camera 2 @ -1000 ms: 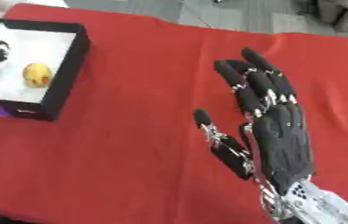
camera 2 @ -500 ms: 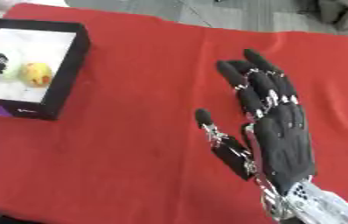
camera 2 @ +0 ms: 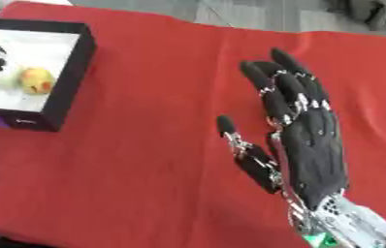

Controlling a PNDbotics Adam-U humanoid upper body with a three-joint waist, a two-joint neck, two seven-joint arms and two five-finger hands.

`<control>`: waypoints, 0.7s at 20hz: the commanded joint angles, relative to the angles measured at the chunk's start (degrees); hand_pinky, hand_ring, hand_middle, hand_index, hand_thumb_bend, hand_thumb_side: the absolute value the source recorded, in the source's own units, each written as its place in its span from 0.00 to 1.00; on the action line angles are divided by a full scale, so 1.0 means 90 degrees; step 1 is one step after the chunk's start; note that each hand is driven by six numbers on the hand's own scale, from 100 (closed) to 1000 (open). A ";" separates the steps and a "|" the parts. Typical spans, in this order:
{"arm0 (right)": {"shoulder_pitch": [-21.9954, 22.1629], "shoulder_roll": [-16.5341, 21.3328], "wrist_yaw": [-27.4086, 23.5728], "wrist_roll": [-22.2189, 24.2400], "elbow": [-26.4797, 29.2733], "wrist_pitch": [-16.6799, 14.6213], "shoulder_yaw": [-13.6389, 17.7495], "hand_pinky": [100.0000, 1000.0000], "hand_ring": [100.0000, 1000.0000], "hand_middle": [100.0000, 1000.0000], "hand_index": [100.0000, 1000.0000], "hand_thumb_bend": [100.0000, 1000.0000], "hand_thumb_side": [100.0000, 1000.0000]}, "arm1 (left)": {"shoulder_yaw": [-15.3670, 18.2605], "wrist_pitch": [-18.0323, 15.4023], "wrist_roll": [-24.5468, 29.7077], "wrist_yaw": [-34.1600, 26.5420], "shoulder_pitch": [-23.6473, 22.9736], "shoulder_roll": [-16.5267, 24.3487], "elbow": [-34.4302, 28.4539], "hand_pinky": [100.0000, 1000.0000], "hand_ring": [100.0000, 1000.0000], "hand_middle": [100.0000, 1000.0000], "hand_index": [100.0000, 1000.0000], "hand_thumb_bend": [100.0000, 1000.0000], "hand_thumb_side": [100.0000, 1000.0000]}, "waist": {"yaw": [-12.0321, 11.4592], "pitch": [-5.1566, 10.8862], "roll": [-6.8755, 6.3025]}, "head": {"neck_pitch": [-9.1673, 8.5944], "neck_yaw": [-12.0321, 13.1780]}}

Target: Pick up the objects with one hand, pass them to the other hand, and then place them into the box on the other side of the table.

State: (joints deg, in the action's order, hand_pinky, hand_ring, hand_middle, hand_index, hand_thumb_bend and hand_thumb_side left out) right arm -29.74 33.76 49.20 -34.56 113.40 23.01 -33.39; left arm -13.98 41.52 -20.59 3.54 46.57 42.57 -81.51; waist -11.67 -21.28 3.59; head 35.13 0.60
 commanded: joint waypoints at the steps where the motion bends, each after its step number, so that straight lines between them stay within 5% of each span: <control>1: 0.0000 0.0258 -0.0672 0.0231 0.0132 0.0430 0.0279 0.73 0.86 0.65 0.81 0.43 0.04 | 0.0113 -0.0117 0.0007 -0.0180 -0.0098 0.0460 -0.1036 0.76 0.71 0.69 0.85 0.00 0.60 | 0.0006 0.0165 -0.0046 | 0.0021 -0.0158; 9: 0.0067 0.0819 -0.2916 0.1040 0.0132 0.1119 0.1012 0.71 0.88 0.64 0.79 0.41 0.05 | 0.0615 -0.0911 0.0026 -0.1031 -0.0866 0.0709 -0.3400 0.76 0.74 0.76 0.87 0.00 0.76 | -0.0048 0.0166 -0.0004 | -0.0003 -0.0599; 14: 0.0259 0.1297 -0.3871 0.1921 0.0132 0.1189 0.1364 0.74 0.91 0.71 0.81 0.37 0.07 | 0.0687 -0.1536 0.0075 -0.1464 -0.1080 0.0507 -0.3668 0.75 0.73 0.73 0.85 0.00 0.74 | -0.0106 0.0156 0.0065 | -0.0015 -0.0693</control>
State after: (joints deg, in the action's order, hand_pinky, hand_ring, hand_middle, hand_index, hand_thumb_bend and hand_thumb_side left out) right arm -27.03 42.79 16.43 -19.19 113.42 33.61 -22.58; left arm -8.96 28.99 -19.91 -8.53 36.40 46.35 -113.22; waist -12.62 -21.27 4.49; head 35.16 -5.26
